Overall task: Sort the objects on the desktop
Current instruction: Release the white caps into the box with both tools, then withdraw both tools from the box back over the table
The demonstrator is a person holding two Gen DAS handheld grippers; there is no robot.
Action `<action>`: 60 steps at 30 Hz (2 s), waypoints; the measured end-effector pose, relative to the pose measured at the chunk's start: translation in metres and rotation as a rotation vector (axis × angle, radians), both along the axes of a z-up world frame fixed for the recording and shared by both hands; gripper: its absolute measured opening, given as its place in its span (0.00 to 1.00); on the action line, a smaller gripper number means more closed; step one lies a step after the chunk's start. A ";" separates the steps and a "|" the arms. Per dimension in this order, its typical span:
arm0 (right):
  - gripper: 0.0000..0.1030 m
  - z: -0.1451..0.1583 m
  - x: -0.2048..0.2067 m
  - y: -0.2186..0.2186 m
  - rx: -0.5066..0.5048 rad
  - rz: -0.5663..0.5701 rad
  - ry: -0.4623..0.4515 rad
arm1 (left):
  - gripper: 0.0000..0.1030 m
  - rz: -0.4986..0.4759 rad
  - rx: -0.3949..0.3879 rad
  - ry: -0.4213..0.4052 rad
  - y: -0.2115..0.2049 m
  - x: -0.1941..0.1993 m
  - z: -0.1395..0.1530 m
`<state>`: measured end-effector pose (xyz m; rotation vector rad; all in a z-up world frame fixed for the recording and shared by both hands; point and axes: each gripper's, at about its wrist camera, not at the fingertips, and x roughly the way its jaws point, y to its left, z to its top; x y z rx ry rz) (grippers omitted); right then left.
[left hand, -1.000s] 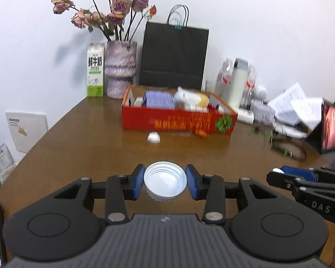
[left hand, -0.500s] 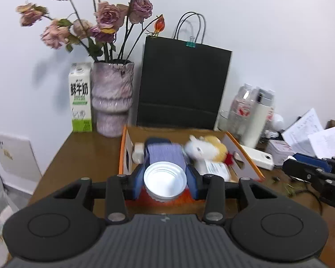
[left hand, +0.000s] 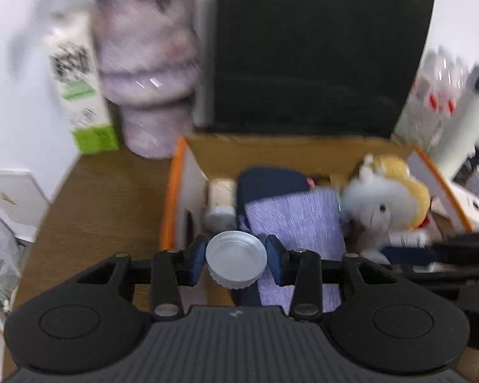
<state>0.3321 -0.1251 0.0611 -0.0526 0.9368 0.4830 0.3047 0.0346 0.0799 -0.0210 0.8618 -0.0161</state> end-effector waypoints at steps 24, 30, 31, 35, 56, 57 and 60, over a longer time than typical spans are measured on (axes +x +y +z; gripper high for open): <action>0.64 0.073 -0.059 -0.031 -0.026 -0.054 -0.096 | 0.97 0.121 0.048 0.022 0.001 -0.050 0.060; 0.74 0.082 -0.102 -0.054 0.009 -0.082 -0.160 | 1.00 0.133 0.021 -0.007 -0.008 -0.094 0.070; 0.74 0.082 -0.113 -0.059 0.015 -0.090 -0.188 | 1.00 0.132 0.016 -0.013 -0.011 -0.104 0.070; 0.83 0.068 -0.174 -0.078 0.037 -0.110 -0.359 | 1.00 0.131 -0.035 -0.128 -0.020 -0.161 0.063; 0.90 -0.043 -0.428 -0.148 0.052 -0.159 -0.463 | 1.00 0.084 0.085 -0.354 -0.065 -0.423 -0.055; 0.90 -0.044 -0.430 -0.146 0.049 -0.161 -0.461 | 1.00 0.076 0.095 -0.352 -0.066 -0.425 -0.056; 0.90 -0.047 -0.437 -0.137 0.035 -0.139 -0.472 | 1.00 0.077 0.075 -0.328 -0.064 -0.424 -0.058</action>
